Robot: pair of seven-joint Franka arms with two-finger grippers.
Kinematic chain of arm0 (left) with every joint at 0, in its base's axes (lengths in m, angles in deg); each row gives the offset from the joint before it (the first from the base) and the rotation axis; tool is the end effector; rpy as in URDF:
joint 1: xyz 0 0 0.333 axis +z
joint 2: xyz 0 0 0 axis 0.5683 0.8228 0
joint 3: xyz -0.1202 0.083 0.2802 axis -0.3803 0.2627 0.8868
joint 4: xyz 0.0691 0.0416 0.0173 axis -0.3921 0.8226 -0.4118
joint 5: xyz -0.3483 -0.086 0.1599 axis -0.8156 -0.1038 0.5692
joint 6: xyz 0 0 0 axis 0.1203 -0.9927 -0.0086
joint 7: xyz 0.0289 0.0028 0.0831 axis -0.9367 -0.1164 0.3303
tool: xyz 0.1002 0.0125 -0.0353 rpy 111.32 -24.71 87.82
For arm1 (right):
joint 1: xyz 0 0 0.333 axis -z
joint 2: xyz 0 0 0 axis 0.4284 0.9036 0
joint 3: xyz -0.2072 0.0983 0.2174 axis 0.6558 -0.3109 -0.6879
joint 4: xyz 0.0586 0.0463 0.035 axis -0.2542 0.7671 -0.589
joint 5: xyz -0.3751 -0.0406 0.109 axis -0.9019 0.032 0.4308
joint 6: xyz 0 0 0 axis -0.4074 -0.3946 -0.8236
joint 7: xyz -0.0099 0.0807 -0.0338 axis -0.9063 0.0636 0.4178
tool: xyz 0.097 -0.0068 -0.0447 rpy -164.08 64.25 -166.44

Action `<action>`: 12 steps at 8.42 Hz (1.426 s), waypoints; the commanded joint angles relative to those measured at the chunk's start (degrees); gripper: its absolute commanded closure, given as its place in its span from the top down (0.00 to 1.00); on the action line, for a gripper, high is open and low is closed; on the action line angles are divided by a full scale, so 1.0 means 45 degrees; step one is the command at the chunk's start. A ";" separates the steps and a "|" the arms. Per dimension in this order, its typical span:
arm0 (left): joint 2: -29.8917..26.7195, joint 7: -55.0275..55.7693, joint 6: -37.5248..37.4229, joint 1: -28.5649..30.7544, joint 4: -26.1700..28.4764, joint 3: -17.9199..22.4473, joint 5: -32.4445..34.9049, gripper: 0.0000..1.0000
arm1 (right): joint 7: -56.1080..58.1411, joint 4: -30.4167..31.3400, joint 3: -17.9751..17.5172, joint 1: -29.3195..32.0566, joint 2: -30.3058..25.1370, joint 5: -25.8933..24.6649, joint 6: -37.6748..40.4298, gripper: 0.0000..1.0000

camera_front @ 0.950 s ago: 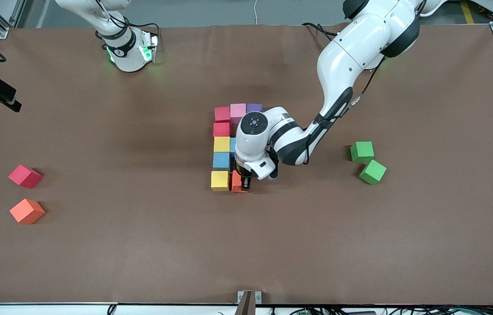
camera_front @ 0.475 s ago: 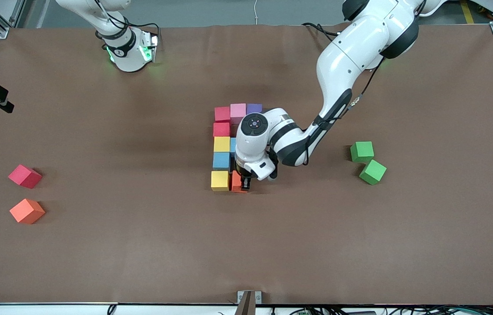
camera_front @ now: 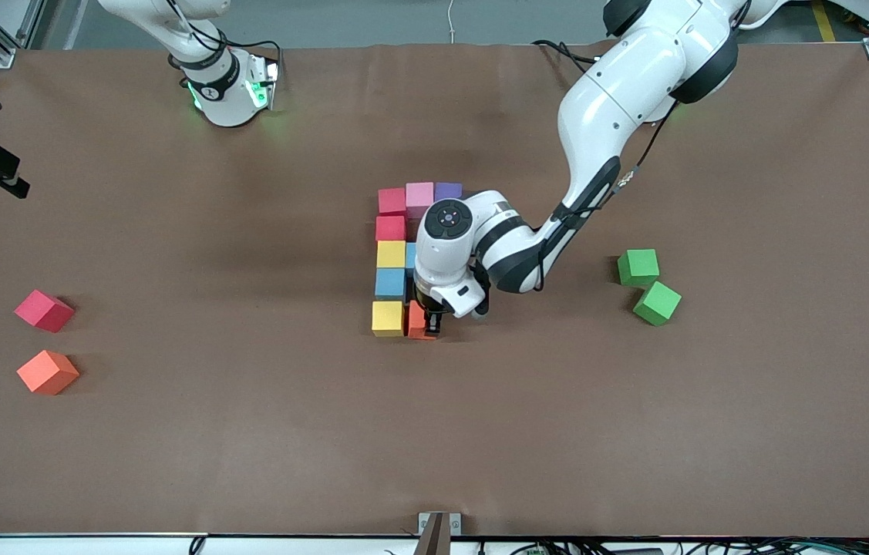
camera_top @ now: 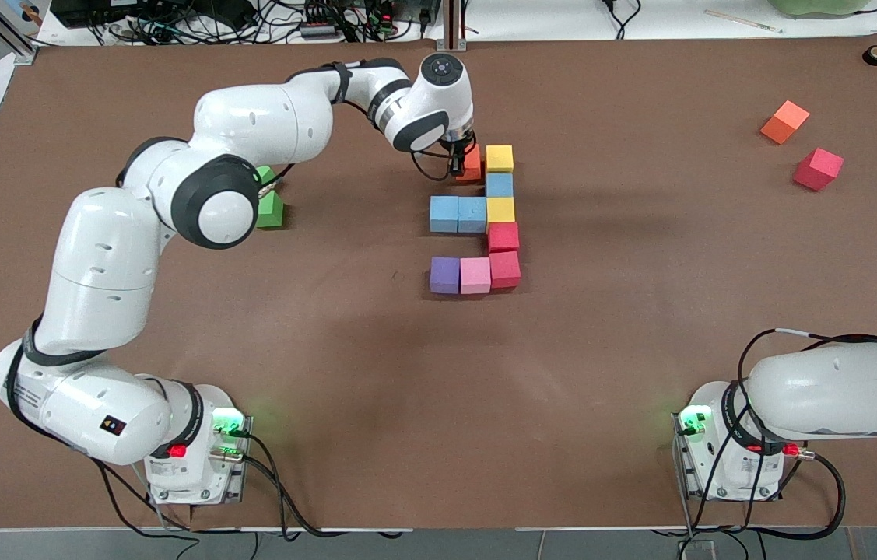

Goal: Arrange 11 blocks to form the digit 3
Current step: 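Open the left gripper and lift it off the orange cube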

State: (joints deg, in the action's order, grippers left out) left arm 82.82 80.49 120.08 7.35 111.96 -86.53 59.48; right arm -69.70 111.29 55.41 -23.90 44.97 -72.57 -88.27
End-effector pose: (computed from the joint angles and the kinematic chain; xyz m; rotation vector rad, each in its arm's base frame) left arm 0.5490 -0.5305 0.2074 2.1461 2.0098 0.0558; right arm 0.5387 -0.0232 0.6733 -3.1283 -0.0086 -0.0748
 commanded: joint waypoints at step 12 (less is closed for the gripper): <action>-0.0895 -0.0129 -0.0630 -0.0032 -0.0199 0.0132 -0.0175 0.99 | 0.0106 -0.0096 -0.0044 -0.0112 -0.0061 -0.0124 0.0289 1.00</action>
State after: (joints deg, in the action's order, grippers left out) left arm 82.33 80.47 120.33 7.20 110.55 -86.52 59.48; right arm -69.69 111.25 55.30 -24.40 44.97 -72.57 -87.82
